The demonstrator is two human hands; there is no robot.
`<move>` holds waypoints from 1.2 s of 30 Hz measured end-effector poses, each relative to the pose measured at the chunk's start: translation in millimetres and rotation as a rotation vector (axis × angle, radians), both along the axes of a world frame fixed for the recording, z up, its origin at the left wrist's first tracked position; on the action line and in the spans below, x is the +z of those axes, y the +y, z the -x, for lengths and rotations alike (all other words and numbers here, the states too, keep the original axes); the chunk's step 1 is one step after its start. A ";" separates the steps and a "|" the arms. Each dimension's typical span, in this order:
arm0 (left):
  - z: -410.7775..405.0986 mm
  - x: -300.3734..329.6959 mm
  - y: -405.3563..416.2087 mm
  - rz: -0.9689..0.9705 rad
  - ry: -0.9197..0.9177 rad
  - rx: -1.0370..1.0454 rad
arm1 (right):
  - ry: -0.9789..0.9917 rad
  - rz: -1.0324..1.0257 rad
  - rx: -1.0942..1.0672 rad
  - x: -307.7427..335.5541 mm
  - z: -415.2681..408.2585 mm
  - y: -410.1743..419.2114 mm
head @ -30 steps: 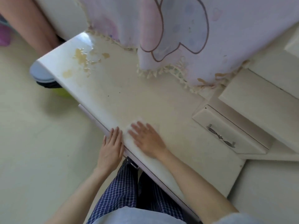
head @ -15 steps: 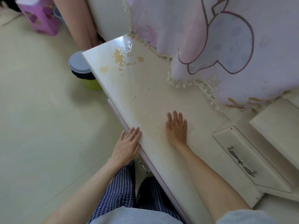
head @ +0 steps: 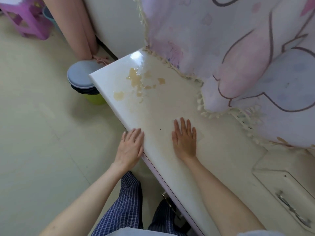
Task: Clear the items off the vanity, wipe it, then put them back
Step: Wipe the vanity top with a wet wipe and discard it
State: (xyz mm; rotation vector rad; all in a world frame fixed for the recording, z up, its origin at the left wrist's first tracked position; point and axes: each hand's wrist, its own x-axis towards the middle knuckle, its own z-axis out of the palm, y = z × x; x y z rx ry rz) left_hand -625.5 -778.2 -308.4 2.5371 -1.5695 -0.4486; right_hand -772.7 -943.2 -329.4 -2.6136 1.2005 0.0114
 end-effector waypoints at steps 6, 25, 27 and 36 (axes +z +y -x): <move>-56.8 -2.4 0.7 0.082 -0.027 -0.210 | 0.017 0.014 0.196 0.8 -70.8 50.1; -159.2 4.0 19.9 0.064 -0.048 -0.020 | 0.055 -0.119 0.431 8.1 -159.6 27.3; -193.6 11.0 9.3 0.007 -0.087 0.022 | 0.060 -0.128 0.521 7.7 -183.9 30.7; -273.6 15.9 -54.4 -0.043 -0.124 -0.093 | 0.060 -0.052 0.502 8.1 -259.4 25.1</move>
